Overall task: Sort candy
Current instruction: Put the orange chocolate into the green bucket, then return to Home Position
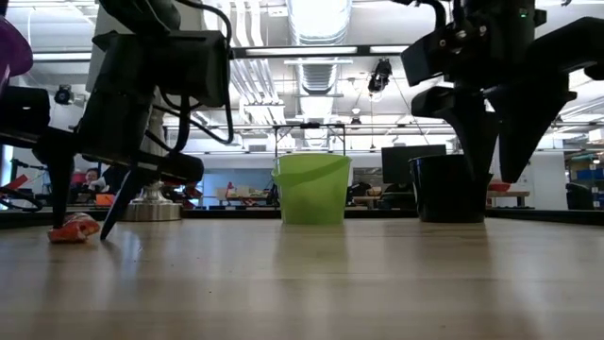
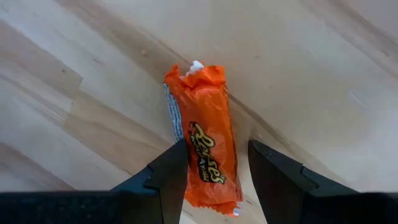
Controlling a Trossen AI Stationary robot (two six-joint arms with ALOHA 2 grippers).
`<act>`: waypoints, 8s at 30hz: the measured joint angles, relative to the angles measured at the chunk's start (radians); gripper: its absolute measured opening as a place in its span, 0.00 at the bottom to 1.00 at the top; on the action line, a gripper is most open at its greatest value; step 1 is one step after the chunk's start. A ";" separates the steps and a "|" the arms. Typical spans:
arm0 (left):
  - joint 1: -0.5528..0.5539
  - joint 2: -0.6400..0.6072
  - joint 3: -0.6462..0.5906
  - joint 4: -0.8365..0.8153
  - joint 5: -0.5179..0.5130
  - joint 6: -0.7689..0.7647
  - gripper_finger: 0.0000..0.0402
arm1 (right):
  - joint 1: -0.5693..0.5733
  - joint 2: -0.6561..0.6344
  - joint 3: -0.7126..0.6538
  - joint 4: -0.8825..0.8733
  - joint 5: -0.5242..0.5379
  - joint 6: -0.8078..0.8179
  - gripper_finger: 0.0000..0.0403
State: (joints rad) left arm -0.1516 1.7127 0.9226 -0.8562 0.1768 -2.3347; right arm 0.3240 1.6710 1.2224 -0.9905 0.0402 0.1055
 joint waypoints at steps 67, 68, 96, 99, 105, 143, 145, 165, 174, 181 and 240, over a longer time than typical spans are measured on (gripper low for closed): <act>0.263 0.009 0.556 0.146 -0.650 1.348 0.04 | 0.040 -0.230 -0.005 -0.209 0.014 0.701 0.36; 0.275 0.015 0.556 0.159 -0.651 1.362 0.04 | 0.045 -0.230 -0.007 -0.209 0.014 0.720 0.36; 0.500 0.108 0.554 0.442 -0.376 1.692 0.16 | 0.180 -0.230 -0.084 -0.208 0.014 1.072 0.36; 0.500 0.108 0.554 0.439 -0.373 1.713 0.22 | 0.180 -0.230 -0.090 -0.207 0.014 1.072 0.36; 0.499 0.106 0.577 0.365 -0.335 1.720 0.28 | 0.180 -0.230 -0.094 -0.207 0.033 1.063 0.36; -0.356 -0.203 1.242 -0.683 -1.124 1.582 0.29 | 0.180 -0.755 0.033 0.055 0.414 0.454 0.36; -0.389 -0.263 1.183 -0.649 -1.182 1.575 0.29 | 0.180 -0.783 0.033 0.062 0.414 0.451 0.36; -0.427 -0.744 0.338 -0.654 -1.264 1.074 0.29 | 0.180 -0.819 0.032 0.037 0.379 0.420 0.36; -0.427 -0.803 0.076 -0.582 -1.305 0.828 0.29 | 0.180 -0.819 0.032 0.038 0.380 0.418 0.36; -0.427 -0.799 -0.084 -0.289 -1.485 0.752 0.29 | 0.180 -0.819 0.032 0.039 0.380 0.444 0.36; -0.521 -1.096 -0.024 0.641 -0.375 2.154 0.29 | 0.180 -1.040 -0.024 0.496 -0.504 0.001 0.36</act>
State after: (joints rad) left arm -0.6724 0.6172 0.8989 -0.2156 -0.1982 -0.1807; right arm 0.5037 0.6310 1.1980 -0.4946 -0.4639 0.1062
